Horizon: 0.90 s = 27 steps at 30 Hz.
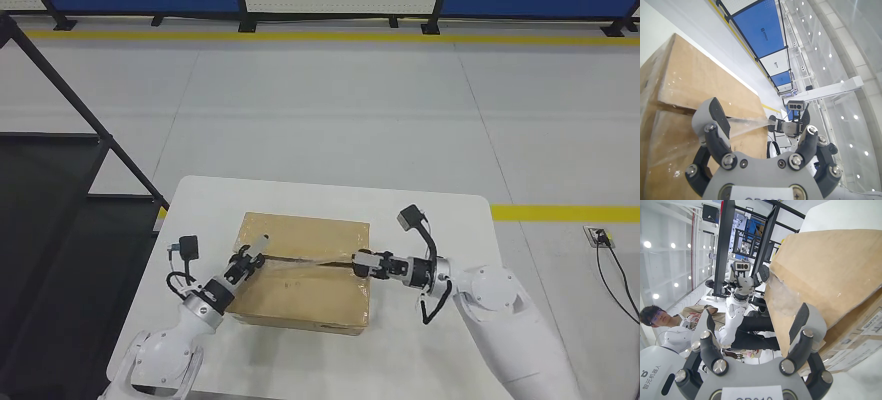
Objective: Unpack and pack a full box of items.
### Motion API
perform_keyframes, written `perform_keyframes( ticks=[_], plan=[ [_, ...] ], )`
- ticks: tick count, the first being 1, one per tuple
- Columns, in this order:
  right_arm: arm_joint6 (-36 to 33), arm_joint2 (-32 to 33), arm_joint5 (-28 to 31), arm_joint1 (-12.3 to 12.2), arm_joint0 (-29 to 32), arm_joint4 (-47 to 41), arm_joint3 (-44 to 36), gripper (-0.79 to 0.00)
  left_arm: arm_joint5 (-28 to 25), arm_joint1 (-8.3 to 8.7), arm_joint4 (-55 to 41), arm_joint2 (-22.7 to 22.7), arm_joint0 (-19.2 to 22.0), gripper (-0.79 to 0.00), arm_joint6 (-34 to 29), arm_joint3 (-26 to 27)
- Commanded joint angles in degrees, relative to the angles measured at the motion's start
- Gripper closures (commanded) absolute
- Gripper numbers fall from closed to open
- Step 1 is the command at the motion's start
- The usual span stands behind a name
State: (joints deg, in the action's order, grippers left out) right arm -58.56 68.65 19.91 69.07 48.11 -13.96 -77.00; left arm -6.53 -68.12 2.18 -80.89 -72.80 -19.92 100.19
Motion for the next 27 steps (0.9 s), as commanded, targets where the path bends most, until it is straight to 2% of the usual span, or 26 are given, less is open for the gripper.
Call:
perform_keyframes(
  ticks=[1, 7, 12, 20, 27],
  plan=[
    [0.6, 0.7, 0.7, -0.2, 0.6, -0.2, -0.9, -0.785, 0.1, -0.05, -0.1, 0.3, 0.4, -0.785, -0.1, -0.7],
    [3.3, 3.4, 2.9, -0.7, 3.5, -1.6, -5.7, -0.785, 0.3, -0.23, -0.5, 1.1, 1.4, -0.785, -0.3, -2.4],
    [4.3, 2.6, 3.1, -0.6, 3.9, -3.2, -8.1, -0.785, 0.2, -0.33, -0.5, 1.6, 1.8, -0.785, -0.4, -2.9],
    [6.1, -4.3, -2.2, 1.2, -3.9, -6.4, 0.1, -0.785, 0.2, -0.41, -0.4, 1.9, 1.5, -0.785, -0.5, -2.8],
    [1.4, -11.3, -5.7, 2.7, -10.1, -2.9, 7.0, -0.785, 0.2, -0.46, -0.6, 1.9, 1.4, -0.785, -0.6, -2.7]
  ],
)
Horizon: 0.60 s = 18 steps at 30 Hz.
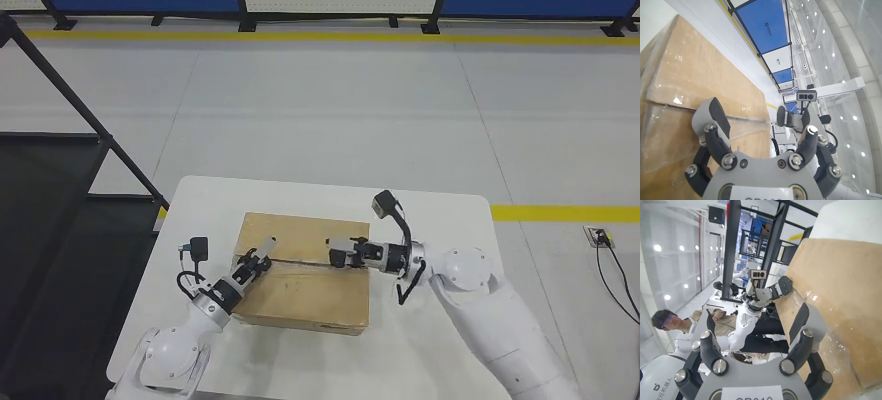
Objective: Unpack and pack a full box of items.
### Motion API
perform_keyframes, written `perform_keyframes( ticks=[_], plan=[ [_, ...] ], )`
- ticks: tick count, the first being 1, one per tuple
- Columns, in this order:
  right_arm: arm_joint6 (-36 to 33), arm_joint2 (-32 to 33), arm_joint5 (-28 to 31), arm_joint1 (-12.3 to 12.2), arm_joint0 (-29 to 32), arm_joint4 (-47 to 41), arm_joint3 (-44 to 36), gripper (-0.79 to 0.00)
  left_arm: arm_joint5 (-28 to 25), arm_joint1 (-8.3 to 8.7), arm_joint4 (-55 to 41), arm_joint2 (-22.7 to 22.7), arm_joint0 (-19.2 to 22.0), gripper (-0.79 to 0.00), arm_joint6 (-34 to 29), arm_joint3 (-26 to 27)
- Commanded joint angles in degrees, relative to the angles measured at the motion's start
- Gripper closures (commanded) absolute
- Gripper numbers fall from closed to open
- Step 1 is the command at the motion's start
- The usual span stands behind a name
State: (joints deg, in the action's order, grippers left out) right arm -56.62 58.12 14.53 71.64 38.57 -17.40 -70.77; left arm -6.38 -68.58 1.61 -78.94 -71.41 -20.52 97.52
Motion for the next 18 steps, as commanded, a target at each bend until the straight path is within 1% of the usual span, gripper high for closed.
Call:
perform_keyframes(
  ticks=[1, 4, 10, 18],
  plan=[
    [-0.8, -1.3, -0.6, 0.3, -1.1, 1.1, 1.4, -0.785, 0.0, -0.01, -0.2, 0.0, 0.0, -0.785, -0.1, 0.0],
    [-1.2, -2.8, -1.6, 0.6, -2.0, 2.6, 3.1, -0.785, -0.1, -0.03, -0.2, 0.0, 0.0, -0.785, -0.3, 0.1],
    [-0.8, -3.9, -1.9, 0.9, -2.8, 4.4, 4.7, -0.785, 0.0, -0.01, -0.7, -0.6, 0.2, -0.785, -0.4, 0.1],
    [1.0, -5.8, -2.2, 1.9, -3.9, 4.6, 5.4, -0.785, -0.6, 0.27, -2.0, -3.9, -1.3, -0.785, 0.6, 0.0]
  ],
)
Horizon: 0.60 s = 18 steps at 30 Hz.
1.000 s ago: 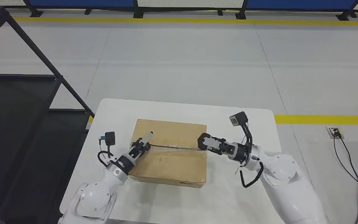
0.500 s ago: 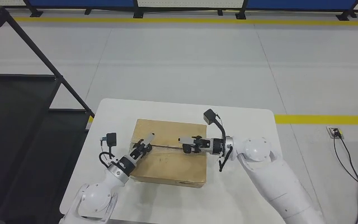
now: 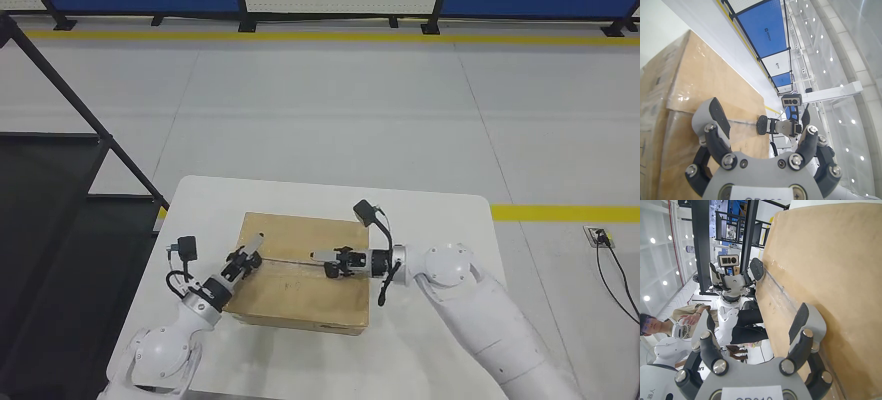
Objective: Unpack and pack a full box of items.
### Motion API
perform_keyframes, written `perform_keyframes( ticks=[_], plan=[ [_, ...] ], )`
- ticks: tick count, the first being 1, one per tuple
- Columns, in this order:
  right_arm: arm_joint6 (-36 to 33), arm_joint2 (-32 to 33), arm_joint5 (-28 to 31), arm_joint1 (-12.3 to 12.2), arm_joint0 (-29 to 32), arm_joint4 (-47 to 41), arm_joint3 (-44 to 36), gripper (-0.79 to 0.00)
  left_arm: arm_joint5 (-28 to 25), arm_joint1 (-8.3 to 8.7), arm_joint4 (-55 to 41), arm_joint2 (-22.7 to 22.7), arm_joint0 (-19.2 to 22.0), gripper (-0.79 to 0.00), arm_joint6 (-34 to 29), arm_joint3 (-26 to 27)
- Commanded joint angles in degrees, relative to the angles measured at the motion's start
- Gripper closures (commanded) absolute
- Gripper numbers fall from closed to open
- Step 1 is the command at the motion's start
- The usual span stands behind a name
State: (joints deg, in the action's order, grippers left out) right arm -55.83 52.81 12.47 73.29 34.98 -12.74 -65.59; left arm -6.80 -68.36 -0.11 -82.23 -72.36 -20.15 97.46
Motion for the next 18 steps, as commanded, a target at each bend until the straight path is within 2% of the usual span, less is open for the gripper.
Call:
perform_keyframes(
  ticks=[1, 12, 18],
  plan=[
    [0.5, -1.0, -0.2, 0.5, -0.6, -0.2, 0.6, -0.785, -0.3, 0.09, -0.7, -1.2, -0.7, -0.785, 0.5, 0.1],
    [3.3, -8.6, -0.3, 5.1, -6.5, -4.7, 7.9, -0.785, -2.7, 0.71, -6.2, -10.5, -6.9, -0.785, 3.2, 0.7],
    [4.7, -12.7, 1.8, 8.6, -9.7, -7.9, 12.7, -0.785, -3.7, 0.86, -8.3, -13.2, -8.9, -0.785, 3.0, 0.5]
  ],
)
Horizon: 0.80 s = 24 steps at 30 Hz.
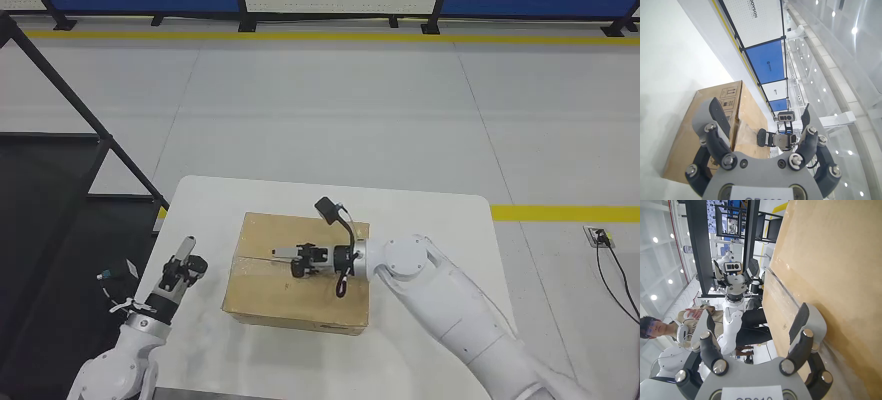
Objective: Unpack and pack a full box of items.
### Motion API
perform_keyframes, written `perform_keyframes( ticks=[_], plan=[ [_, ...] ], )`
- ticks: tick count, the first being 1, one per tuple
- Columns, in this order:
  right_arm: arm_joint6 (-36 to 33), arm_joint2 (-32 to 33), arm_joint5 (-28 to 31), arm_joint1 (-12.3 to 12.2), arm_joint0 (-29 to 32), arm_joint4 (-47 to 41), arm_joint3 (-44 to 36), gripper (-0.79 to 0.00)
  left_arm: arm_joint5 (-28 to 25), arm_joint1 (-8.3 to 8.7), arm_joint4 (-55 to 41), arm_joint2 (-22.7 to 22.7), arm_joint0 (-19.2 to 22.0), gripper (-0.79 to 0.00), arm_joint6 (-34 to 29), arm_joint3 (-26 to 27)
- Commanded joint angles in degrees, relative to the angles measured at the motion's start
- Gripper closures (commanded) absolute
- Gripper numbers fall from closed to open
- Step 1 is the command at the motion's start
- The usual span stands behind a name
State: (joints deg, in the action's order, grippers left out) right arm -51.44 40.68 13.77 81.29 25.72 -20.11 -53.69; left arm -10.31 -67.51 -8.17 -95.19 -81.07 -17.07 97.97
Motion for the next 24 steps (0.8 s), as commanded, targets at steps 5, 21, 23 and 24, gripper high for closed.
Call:
perform_keyframes(
  ticks=[5, 21, 23, 24],
  plan=[
    [1.5, -3.5, 1.4, 3.4, -2.5, -2.4, 4.4, -0.785, -0.8, 0.01, -1.2, -0.8, -0.8, -0.785, -0.3, 0.0],
    [3.0, -7.7, 6.6, 10.7, -5.1, -6.0, 13.7, -0.785, -2.5, 0.06, -3.4, -2.3, -1.8, -0.785, -1.7, -1.6],
    [2.3, -7.8, 7.2, 11.3, -5.3, -6.0, 14.6, -0.785, -2.4, 0.07, -3.5, -2.3, -1.8, -0.785, -1.8, -1.6],
    [2.0, -7.9, 7.5, 11.5, -5.5, -5.8, 14.9, -0.785, -2.4, 0.07, -3.4, -2.3, -1.8, -0.785, -1.9, -1.6]
  ],
)
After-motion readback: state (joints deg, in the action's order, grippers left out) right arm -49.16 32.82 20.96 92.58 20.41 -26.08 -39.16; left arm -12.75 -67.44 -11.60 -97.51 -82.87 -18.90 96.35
